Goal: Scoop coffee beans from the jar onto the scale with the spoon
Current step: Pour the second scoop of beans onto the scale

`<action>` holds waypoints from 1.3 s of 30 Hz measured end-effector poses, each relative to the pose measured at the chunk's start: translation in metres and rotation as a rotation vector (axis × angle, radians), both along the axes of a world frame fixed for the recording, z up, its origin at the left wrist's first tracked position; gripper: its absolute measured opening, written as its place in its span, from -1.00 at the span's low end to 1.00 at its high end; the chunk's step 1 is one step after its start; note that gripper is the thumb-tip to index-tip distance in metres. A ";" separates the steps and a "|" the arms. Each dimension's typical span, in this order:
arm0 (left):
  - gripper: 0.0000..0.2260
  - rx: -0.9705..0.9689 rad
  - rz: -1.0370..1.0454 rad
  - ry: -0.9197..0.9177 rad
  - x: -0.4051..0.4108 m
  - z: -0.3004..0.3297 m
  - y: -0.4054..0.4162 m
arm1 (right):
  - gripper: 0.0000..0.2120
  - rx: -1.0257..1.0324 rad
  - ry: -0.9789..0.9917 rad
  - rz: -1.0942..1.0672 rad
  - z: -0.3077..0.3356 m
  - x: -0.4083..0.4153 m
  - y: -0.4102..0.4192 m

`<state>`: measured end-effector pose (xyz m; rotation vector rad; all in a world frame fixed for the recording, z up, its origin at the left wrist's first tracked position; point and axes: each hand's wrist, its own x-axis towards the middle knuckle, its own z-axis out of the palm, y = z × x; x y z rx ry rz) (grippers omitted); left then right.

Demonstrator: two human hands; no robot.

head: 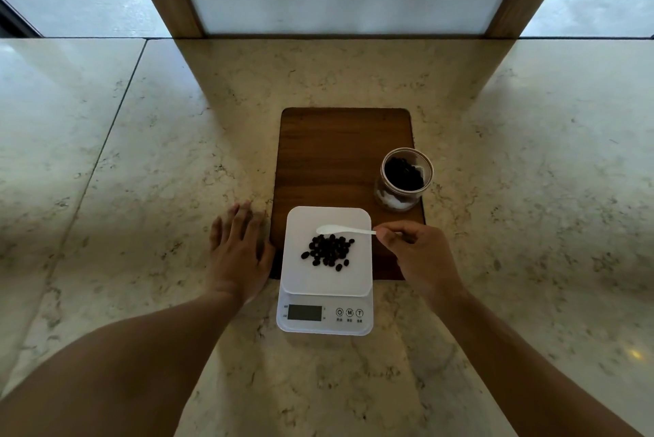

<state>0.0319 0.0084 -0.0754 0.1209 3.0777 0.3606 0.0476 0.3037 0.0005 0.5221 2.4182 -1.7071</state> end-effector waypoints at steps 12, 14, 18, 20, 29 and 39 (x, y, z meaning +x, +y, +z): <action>-0.44 -0.003 -0.005 0.015 0.000 -0.003 -0.001 | -0.89 -0.147 -0.002 -0.295 -0.018 0.036 0.005; -0.44 0.001 -0.004 0.025 0.000 -0.003 -0.001 | -0.90 -0.188 -0.001 -0.434 -0.023 0.048 0.006; -0.44 -0.002 0.000 0.016 0.000 -0.004 0.000 | -0.89 -0.091 0.004 -0.533 -0.031 0.061 0.002; -0.44 -0.004 0.003 0.011 0.000 -0.005 -0.003 | -0.89 0.006 0.016 -0.532 -0.034 0.062 -0.001; -0.45 -0.021 0.000 0.015 -0.002 -0.013 -0.005 | -0.88 0.402 0.054 -0.388 -0.043 0.074 0.000; -0.47 -0.011 0.003 0.040 -0.003 -0.018 -0.007 | -0.81 0.764 -0.060 0.061 -0.043 0.084 0.005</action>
